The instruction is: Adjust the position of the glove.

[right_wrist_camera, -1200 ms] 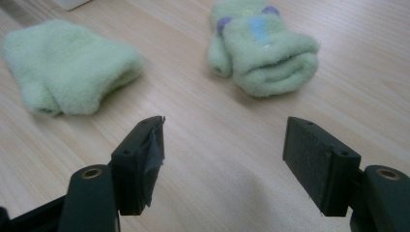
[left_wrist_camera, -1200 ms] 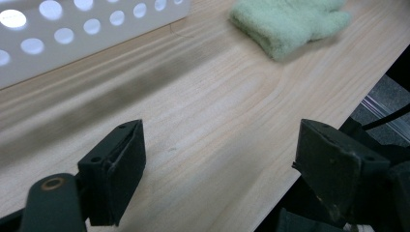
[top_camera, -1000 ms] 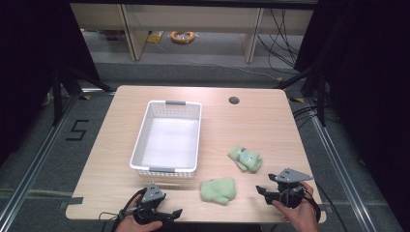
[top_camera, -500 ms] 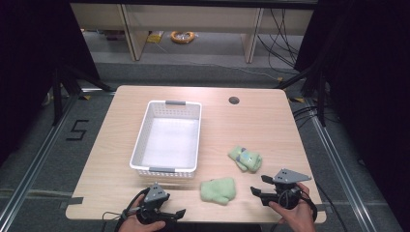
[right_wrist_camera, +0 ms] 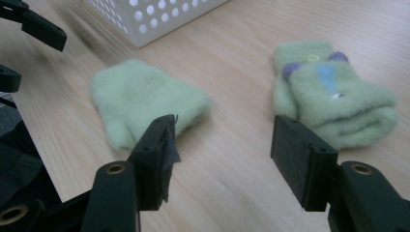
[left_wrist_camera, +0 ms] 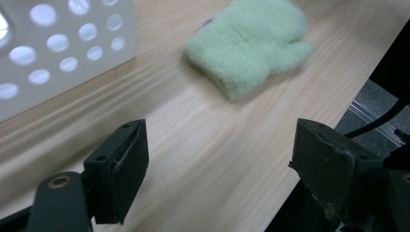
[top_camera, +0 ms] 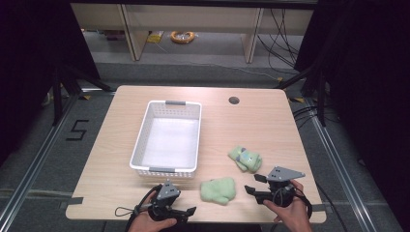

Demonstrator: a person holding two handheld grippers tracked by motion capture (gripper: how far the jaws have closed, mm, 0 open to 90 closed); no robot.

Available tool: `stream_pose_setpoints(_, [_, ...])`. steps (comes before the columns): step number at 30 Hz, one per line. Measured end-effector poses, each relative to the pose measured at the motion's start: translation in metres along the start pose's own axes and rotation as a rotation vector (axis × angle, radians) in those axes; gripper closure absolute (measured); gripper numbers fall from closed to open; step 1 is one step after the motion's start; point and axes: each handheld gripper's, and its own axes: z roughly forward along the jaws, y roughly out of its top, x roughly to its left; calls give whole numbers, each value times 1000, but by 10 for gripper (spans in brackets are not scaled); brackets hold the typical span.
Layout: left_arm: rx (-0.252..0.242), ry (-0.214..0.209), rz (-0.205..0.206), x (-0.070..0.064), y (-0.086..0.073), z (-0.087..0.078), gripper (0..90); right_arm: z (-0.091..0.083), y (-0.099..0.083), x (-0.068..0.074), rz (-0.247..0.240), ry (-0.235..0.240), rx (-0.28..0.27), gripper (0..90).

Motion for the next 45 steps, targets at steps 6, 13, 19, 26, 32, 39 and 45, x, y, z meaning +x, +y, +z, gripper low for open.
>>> stream_pose_setpoints(6, [-16,-14,38,-5,11,7,244,11,13,5,-36,18,9,467])
stream_pose_setpoints(13, [-32,-15,39,-10,20,19,289,31,27,9,-65,39,43,501])
stream_pose_setpoints(19, [-2,-45,51,-13,24,31,345,48,34,7,-77,56,83,537])
stream_pose_setpoints(26, [2,-19,70,-14,30,39,401,65,37,7,-96,53,112,567])
stream_pose_setpoints(32, [31,1,98,-13,30,46,477,73,34,5,-80,63,179,611])
stream_pose_setpoints(39, [47,35,137,-12,28,49,629,78,33,5,-55,72,206,678])
stream_pose_setpoints(45, [39,24,140,-10,29,49,782,80,31,4,-28,94,205,787])
